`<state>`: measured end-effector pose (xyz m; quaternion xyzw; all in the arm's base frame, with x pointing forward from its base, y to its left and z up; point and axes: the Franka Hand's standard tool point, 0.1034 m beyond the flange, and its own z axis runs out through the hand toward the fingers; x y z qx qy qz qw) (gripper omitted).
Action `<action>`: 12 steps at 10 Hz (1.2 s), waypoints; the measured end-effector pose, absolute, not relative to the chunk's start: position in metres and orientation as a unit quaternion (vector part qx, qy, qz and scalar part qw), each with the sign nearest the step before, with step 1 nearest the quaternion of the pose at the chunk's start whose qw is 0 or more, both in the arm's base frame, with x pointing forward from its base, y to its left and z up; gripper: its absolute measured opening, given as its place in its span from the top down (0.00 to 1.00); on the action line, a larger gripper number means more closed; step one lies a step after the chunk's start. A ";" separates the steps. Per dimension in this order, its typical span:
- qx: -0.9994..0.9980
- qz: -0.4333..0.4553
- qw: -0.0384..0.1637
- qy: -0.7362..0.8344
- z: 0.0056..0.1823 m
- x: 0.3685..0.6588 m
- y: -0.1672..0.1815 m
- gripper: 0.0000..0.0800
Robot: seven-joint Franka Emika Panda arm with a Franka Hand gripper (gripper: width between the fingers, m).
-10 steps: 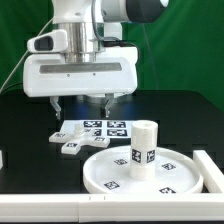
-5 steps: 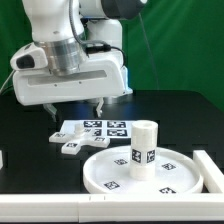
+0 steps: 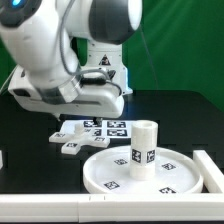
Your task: Assemble round table
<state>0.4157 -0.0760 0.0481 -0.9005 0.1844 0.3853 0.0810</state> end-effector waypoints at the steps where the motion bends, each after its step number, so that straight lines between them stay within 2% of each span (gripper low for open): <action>1: -0.895 0.399 0.082 0.182 0.047 0.418 -0.079 0.19; 3: -0.867 0.456 0.098 0.177 0.045 0.411 -0.081 0.19; 7: -0.892 0.429 0.130 0.060 0.048 0.418 -0.072 0.19; 10: -0.888 0.435 0.127 0.076 0.046 0.415 -0.076 0.19; 12: -0.867 0.471 0.114 0.114 0.033 0.408 -0.084 0.19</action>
Offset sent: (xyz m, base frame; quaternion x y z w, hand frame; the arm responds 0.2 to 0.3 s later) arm -0.0049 -0.0007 0.0001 -0.0164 -0.0679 -0.0872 0.9937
